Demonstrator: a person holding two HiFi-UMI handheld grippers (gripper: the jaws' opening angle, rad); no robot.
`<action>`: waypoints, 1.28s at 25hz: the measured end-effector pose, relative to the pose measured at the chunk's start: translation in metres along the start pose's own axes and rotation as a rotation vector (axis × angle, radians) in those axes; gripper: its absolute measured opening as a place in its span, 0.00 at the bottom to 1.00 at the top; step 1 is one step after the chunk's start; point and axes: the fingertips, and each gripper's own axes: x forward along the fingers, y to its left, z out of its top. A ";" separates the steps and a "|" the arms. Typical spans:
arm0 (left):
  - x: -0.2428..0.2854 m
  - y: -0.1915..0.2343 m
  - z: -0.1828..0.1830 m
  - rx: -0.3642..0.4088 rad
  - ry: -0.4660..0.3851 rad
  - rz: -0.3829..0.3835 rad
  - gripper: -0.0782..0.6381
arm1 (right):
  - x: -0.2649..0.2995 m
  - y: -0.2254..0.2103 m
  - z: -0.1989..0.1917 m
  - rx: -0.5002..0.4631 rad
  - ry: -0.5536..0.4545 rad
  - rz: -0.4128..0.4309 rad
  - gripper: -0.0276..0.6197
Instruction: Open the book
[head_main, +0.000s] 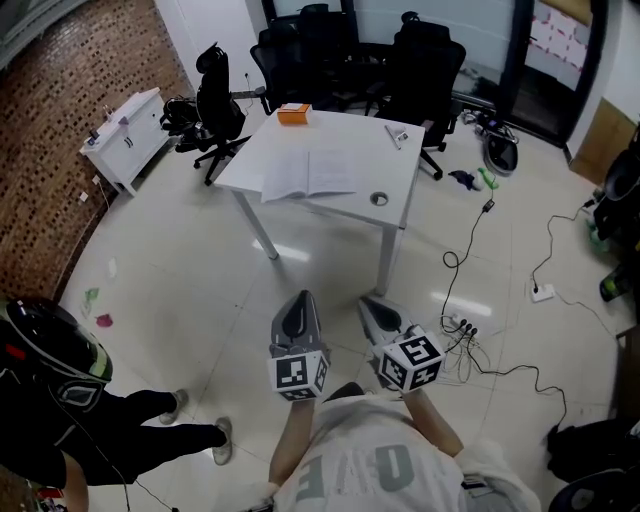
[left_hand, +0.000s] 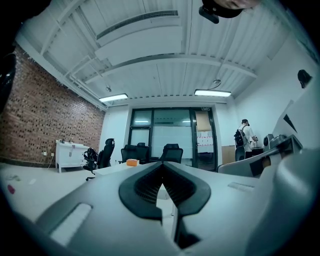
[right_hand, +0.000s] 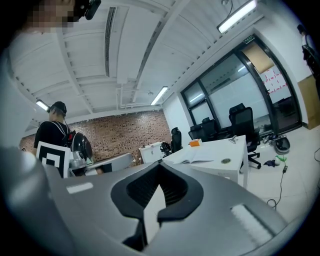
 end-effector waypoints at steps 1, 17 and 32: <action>-0.002 0.002 -0.001 0.000 0.004 0.004 0.13 | 0.002 0.001 -0.002 0.006 0.003 0.003 0.05; 0.042 0.054 -0.045 -0.075 0.085 0.067 0.13 | 0.056 -0.028 -0.028 0.051 0.087 -0.010 0.05; 0.263 0.159 -0.022 -0.116 0.046 -0.047 0.13 | 0.274 -0.130 0.049 0.013 0.067 -0.111 0.05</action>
